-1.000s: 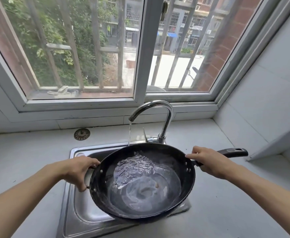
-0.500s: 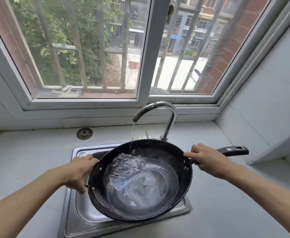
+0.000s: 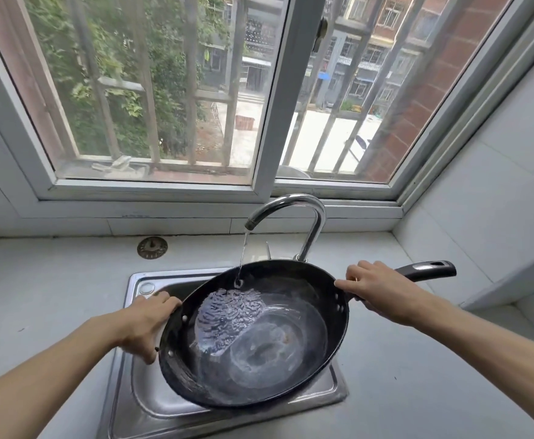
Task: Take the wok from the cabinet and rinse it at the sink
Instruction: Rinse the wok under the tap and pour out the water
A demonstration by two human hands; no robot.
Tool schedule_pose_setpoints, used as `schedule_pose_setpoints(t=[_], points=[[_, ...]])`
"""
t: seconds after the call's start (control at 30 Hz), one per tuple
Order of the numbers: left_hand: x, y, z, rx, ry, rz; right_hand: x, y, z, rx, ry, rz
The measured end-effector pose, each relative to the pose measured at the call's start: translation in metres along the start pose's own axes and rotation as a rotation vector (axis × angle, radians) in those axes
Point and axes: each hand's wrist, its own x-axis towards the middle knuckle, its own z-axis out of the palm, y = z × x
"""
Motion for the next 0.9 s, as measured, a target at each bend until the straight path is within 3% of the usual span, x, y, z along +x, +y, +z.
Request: schedule_pose_setpoints(t=[0.43, 0.6, 0.9], points=[[0.009, 0.009, 0.006, 0.035, -0.048, 0.000, -0.004, 0.005, -0.011, 0.070, -0.028, 0.003], [-0.009, -0.001, -0.010, 0.041, -0.092, -0.065, 0.003, -0.001, 0.017, 0.149, -0.071, 0.028], [-0.066, -0.012, -0.057, 0.062, -0.188, -0.257, 0.051, -0.027, 0.053, 0.315, 0.020, 0.009]])
